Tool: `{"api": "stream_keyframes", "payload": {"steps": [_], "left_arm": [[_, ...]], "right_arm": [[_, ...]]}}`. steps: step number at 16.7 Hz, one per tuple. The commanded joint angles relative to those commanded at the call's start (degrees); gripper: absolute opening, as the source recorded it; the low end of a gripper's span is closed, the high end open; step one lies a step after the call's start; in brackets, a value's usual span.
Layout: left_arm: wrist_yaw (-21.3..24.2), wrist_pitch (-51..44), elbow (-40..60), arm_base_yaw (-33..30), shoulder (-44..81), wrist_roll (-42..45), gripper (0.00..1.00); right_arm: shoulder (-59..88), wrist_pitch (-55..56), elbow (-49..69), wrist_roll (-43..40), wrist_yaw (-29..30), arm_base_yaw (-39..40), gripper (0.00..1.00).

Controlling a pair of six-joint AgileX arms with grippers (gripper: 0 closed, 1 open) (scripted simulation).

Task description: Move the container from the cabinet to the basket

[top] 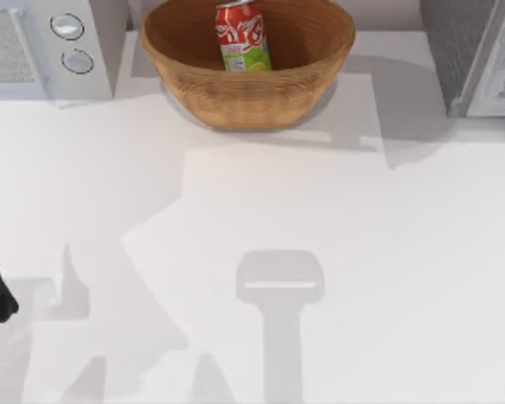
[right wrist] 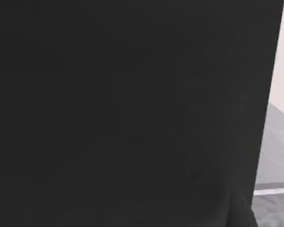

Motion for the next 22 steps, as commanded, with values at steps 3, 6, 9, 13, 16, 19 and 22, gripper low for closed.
{"api": "stream_keyframes", "payload": {"steps": [3,6,9,13,16,19,22], "left_arm": [[0.00,0.00,0.00,0.00,0.00,0.00,1.00],[0.00,0.00,0.00,0.00,0.00,0.00,1.00],[0.00,0.00,0.00,0.00,0.00,0.00,1.00],[0.00,0.00,0.00,0.00,0.00,0.00,1.00],[0.00,0.00,0.00,0.00,0.00,0.00,1.00],[0.00,0.00,0.00,0.00,0.00,0.00,1.00],[0.00,0.00,0.00,0.00,0.00,0.00,1.00]], "right_arm": [[-0.87,-0.47,-0.79,-0.08,15.12,15.14,1.00],[-1.91,-0.75,-1.84,-0.16,26.61,26.64,1.00],[-2.62,-0.89,-2.57,-0.20,32.71,32.71,1.00],[-2.76,-0.92,-2.72,-0.21,33.74,33.74,1.00],[-3.86,-1.18,-2.09,-0.94,34.62,32.19,1.00],[-0.28,-0.08,0.69,-0.87,32.72,30.24,1.00],[4.17,1.00,3.43,-0.79,30.54,28.04,1.00]]}}
